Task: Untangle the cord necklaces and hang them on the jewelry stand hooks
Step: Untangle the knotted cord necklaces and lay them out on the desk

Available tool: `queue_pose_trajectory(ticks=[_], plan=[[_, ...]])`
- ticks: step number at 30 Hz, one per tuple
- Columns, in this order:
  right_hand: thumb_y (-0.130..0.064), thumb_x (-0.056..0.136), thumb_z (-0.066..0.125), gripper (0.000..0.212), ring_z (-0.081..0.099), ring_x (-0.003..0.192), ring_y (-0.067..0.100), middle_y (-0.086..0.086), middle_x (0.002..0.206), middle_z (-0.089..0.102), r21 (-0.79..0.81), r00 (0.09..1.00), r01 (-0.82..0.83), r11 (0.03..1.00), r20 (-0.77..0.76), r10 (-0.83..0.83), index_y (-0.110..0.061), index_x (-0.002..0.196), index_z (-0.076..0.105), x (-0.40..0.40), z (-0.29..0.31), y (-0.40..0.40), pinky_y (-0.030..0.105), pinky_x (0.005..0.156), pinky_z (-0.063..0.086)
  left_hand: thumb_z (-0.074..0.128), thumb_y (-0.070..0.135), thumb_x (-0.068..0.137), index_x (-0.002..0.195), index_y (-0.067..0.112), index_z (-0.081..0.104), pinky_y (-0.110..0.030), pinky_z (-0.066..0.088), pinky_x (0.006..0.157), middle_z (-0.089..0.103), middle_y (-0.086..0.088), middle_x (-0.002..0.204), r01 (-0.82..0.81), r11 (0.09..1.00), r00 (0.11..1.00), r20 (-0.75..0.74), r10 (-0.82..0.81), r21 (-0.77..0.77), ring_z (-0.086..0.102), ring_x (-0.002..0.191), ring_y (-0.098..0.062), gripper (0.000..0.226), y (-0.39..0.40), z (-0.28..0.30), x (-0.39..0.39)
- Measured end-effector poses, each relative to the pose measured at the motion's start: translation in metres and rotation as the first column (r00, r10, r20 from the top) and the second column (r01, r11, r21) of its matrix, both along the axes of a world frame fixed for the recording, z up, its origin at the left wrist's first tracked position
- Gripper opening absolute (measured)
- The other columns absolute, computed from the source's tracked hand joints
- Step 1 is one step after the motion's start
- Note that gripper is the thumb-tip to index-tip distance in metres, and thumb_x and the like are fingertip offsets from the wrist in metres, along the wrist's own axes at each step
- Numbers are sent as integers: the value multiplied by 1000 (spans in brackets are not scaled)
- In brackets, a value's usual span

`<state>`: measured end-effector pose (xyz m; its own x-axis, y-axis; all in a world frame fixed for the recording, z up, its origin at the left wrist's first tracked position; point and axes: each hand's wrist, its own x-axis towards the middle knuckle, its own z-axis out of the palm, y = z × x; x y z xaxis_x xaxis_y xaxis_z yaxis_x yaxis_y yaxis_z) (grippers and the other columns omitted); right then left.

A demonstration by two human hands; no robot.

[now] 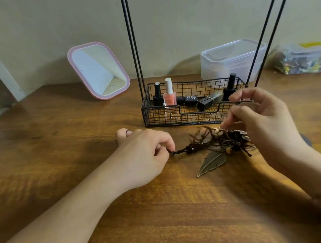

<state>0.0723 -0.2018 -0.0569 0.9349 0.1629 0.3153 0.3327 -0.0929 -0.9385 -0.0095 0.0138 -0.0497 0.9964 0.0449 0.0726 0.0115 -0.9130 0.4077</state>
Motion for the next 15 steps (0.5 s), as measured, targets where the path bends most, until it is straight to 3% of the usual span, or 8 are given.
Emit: queue_pose_trajectory(ticks=[1, 3, 5, 7, 9, 11, 13, 15], plan=[[-5, 95, 56, 23, 67, 73, 11, -1, 74, 69, -137, 990, 54, 989, 137, -35, -25, 103, 63, -1, 0, -2, 23, 74, 55, 49, 27, 101, 97, 41, 63, -30, 18, 99, 65, 10, 80, -11, 1000, 1000, 15, 11, 3, 44, 92, 6, 21, -1, 0, 0], [-12, 91, 63, 21, 62, 82, 6, -10, 84, 66, -355, 932, 63, 933, 355, 72, -27, 105, 67, -7, 0, -2, 15, 73, 50, 47, 25, 102, 96, 39, 62, -30, 21, 98, 66, 10, 83, -21, 1000, 999, 40, 22, -20, 44, 91, 6, 21, -3, 1, 0], [-25, 88, 66, 21, 59, 97, 5, -16, 99, 64, -536, 879, -62, 842, 370, 300, -27, 109, 70, -15, -2, 6, 18, 82, 49, 46, 23, 102, 92, 40, 60, -32, 29, 98, 67, 13, 80, 0, 997, 999, 49, 4, -79, 52, 88, 1, 24, -5, 1, 0], [-41, 86, 64, 31, 54, 108, 4, -18, 110, 62, -693, 814, -79, 717, 370, 447, -30, 115, 70, -19, -8, 16, 26, 90, 49, 46, 22, 101, 86, 40, 60, -37, 39, 96, 64, 23, 72, 25, 986, 999, 34, -20, -165, 57, 81, -3, 28, -5, 3, -1], [-49, 84, 61, 38, 51, 111, 7, -17, 112, 63, -712, 809, -68, 699, 371, 456, -31, 116, 70, -18, -12, 22, 34, 91, 51, 47, 22, 102, 82, 40, 60, -40, 44, 92, 62, 27, 69, 41, 976, 999, 19, -38, -214, 57, 77, -4, 30, -3, 4, -1], [-48, 83, 61, 34, 52, 109, 9, -16, 109, 65, -681, 821, -69, 729, 376, 429, -30, 109, 73, -18, -12, 25, 39, 88, 53, 46, 20, 102, 81, 35, 61, -34, 45, 84, 64, 16, 64, 65, 961, 998, 1, -67, -269, 57, 67, -2, 30, -2, 6, 0], [-42, 85, 63, 24, 55, 105, 9, -17, 102, 67, -640, 819, -83, 764, 393, 418, -29, 100, 75, -17, -13, 25, 40, 84, 53, 45, 16, 102, 81, 31, 61, -26, 40, 70, 62, 6, 59, 90, 944, 994, -30, -104, -318, 53, 55, -1, 30, -3, 8, -1], [-37, 86, 64, 18, 58, 101, 8, -17, 96, 66, -584, 830, -117, 803, 387, 402, -26, 95, 74, -18, -11, 22, 38, 81, 54, 45, 15, 102, 80, 31, 61, -25, 37, 67, 59, 4, 59, 102, 939, 992, -40, -122, -328, 51, 54, -1, 32, -4, 9, -2]])
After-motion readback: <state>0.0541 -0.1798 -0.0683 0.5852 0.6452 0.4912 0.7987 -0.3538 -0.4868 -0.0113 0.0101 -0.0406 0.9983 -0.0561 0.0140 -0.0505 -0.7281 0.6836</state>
